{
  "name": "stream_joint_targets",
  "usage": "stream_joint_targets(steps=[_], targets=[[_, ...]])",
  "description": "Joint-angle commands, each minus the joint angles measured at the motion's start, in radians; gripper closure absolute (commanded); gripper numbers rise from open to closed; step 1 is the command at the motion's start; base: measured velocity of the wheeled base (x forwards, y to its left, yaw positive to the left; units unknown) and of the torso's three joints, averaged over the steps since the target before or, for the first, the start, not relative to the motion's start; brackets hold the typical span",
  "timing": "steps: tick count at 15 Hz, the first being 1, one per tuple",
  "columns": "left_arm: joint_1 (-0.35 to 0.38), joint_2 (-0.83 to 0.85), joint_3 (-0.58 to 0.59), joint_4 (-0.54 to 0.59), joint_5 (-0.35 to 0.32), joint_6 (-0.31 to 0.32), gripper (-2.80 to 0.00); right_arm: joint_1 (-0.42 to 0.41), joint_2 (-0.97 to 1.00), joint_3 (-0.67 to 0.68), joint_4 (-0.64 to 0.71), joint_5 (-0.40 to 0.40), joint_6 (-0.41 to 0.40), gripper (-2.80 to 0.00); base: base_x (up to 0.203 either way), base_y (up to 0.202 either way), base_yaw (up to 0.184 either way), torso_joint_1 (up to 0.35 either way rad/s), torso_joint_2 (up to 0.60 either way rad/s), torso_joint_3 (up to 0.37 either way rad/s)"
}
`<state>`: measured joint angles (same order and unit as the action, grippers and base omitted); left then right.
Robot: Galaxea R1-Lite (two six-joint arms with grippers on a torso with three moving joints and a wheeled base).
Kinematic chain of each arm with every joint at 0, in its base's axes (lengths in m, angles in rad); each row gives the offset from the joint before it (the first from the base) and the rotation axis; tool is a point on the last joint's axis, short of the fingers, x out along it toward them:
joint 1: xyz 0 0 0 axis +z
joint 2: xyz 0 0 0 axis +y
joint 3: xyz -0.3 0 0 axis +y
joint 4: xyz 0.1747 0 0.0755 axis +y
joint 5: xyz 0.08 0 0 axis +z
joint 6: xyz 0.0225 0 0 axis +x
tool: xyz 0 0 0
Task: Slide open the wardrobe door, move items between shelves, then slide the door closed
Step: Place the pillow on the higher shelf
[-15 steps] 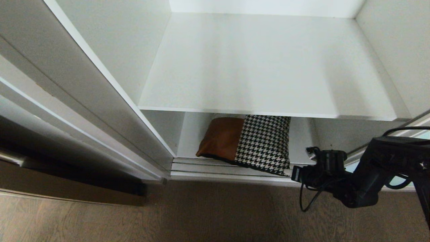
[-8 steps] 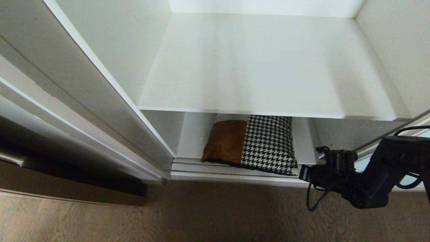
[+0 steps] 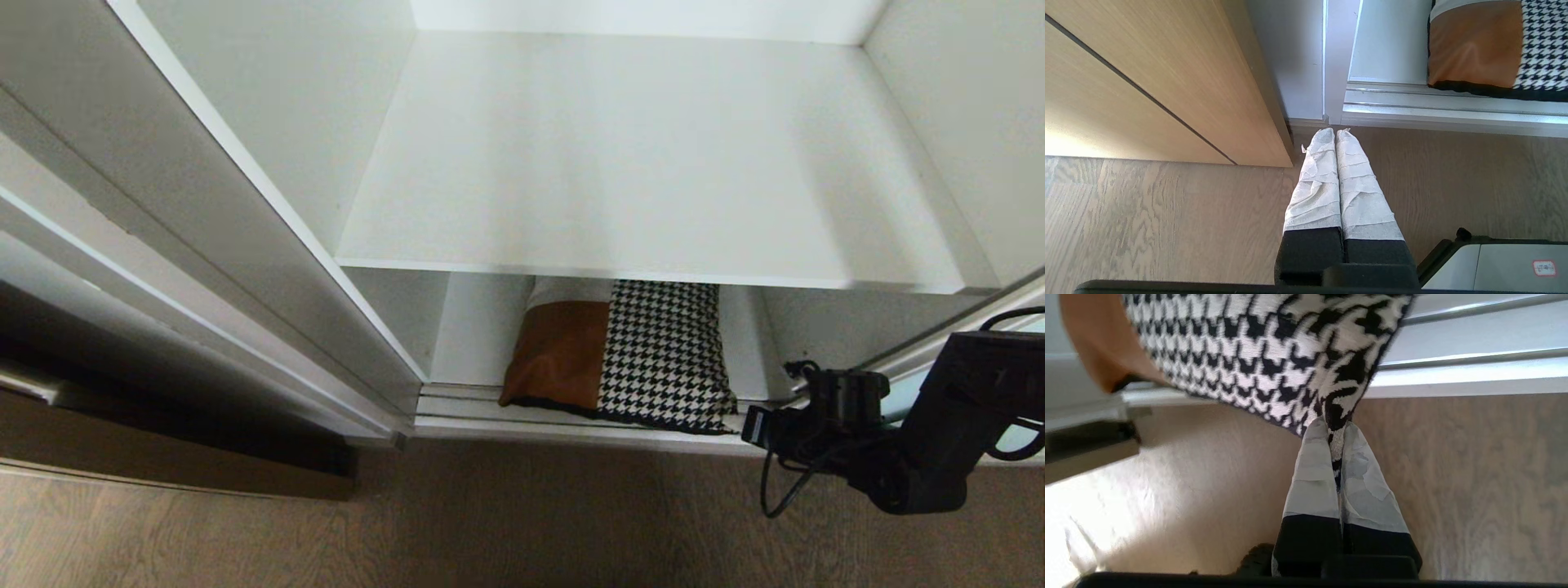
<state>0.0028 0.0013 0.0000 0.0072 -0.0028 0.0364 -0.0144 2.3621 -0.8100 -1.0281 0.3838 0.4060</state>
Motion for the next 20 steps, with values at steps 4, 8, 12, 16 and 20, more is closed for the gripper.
stream_joint_targets(steps=[4, 8, 12, 16, 20], targets=[[0.000, 0.008, -0.024, 0.048, 0.006, 0.002, 0.00, -0.010, 0.022, 0.018, -0.043, 0.003, 0.004, 0.00, 0.000, 0.000, 0.000, 0.000, 0.00, 0.000], [0.001, 0.187, -0.229, 0.265, -0.045, -0.093, 0.00, -0.018, 0.025, 0.032, -0.093, 0.006, 0.017, 0.00, 0.000, 0.000, 0.000, 0.000, 0.00, 0.000], [0.001, 0.491, -0.338, 0.310, -0.177, -0.188, 0.00, -0.018, 0.032, 0.057, -0.167, 0.007, 0.016, 0.00, 0.000, 0.000, 0.000, 0.000, 0.00, 0.000], [-0.002, 0.943, -0.437, 0.213, -0.359, -0.282, 0.00, -0.018, 0.039, 0.060, -0.175, 0.024, 0.017, 0.00, 0.000, 0.000, 0.000, 0.000, 0.00, 0.000], [-0.082, 1.348, -0.466, -0.071, -0.424, -0.346, 0.00, -0.019, 0.044, 0.058, -0.178, 0.026, 0.016, 0.00, 0.000, 0.000, 0.000, 0.000, 0.00, 0.000]])
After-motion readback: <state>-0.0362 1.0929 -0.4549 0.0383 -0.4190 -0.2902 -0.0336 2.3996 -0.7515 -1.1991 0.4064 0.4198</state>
